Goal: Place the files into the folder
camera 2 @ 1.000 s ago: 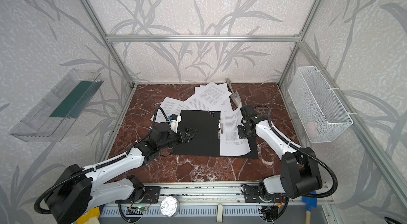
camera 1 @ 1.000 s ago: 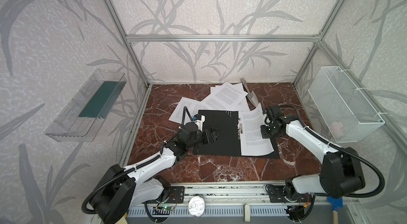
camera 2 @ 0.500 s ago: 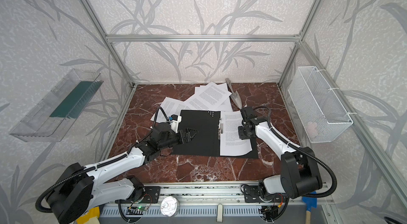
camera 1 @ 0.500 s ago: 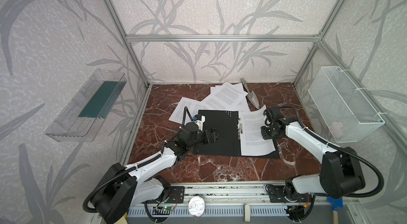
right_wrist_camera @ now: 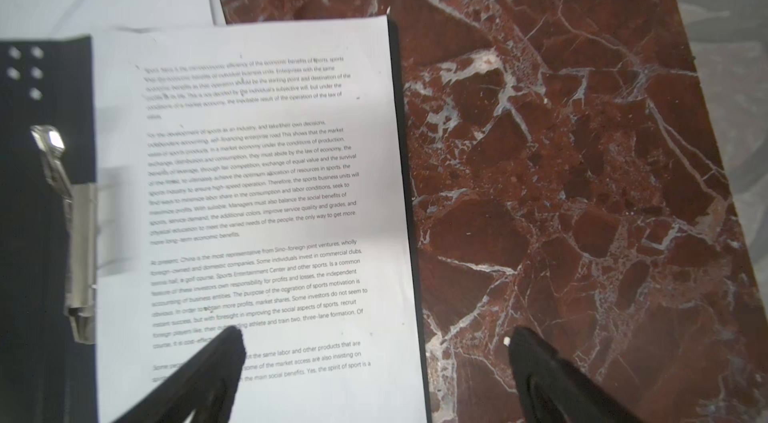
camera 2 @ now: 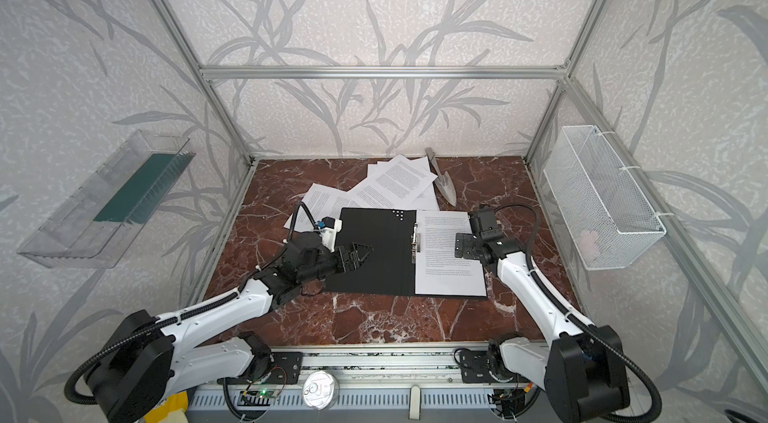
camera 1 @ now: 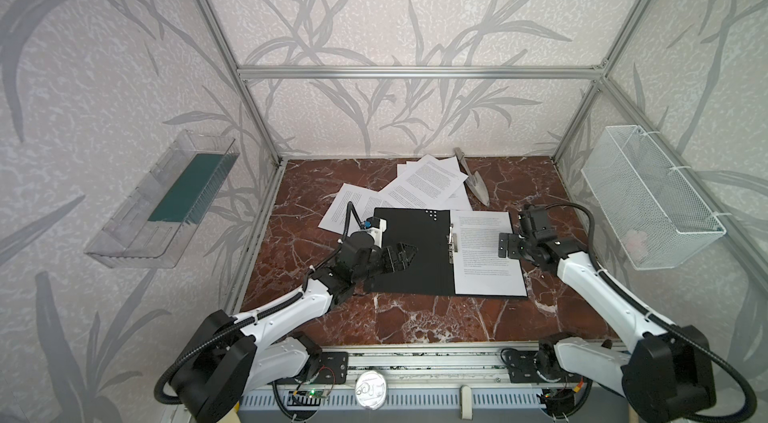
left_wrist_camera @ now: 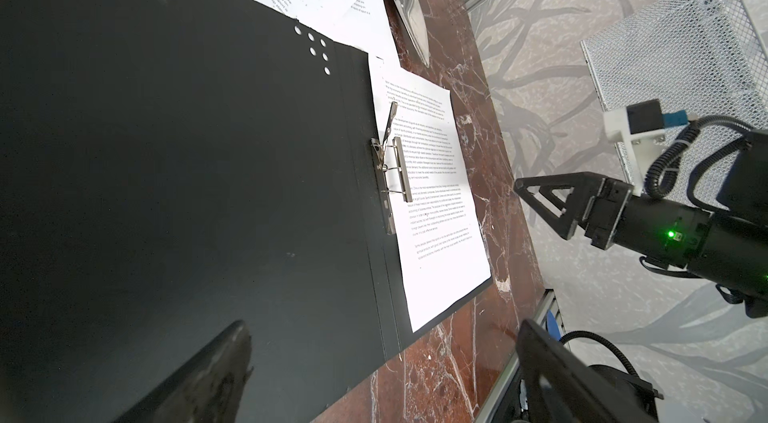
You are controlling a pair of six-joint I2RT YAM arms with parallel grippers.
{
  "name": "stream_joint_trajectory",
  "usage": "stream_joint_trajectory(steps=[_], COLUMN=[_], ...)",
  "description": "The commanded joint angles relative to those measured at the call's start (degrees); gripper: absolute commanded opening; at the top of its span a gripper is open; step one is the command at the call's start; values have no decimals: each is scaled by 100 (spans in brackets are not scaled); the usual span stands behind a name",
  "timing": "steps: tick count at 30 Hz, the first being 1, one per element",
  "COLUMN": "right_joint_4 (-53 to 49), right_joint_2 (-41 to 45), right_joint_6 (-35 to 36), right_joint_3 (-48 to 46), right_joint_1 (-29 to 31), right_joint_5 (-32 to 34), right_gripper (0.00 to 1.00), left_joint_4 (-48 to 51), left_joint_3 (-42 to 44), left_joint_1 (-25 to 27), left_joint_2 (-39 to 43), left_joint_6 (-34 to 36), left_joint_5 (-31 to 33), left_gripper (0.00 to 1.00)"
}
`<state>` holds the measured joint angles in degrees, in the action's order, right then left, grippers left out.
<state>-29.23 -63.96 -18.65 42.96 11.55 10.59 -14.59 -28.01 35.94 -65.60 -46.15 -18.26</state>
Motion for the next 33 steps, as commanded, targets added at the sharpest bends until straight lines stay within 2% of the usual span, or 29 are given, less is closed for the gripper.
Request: stream_joint_trajectory(steps=[1,3,6,12,21,33], right_joint_4=[480,522,677,1102,1118,1114], right_joint_2=[180,160,-77,-1182,-2493,-3334], right_joint_6=[-235,-442,-642,-883,-848,-903], right_joint_3=[-50,-62,-67,157,884,1468], right_joint_1=[-38,137,797,1890,2117,2092], right_joint_5=[-877,-1067,-901,-664,-903,-774], right_gripper=[100,97,93,80,49,35], left_joint_4=[34,81,128,395,263,227], left_joint_3=[-100,-104,-92,-120,-179,-197], left_joint_1=[24,48,177,483,616,624], left_joint_2=[248,405,714,1215,1046,901], left_joint_6=[95,130,243,613,704,686], left_joint_5=[60,81,183,601,408,399], left_gripper=[99,99,99,99,99,99])
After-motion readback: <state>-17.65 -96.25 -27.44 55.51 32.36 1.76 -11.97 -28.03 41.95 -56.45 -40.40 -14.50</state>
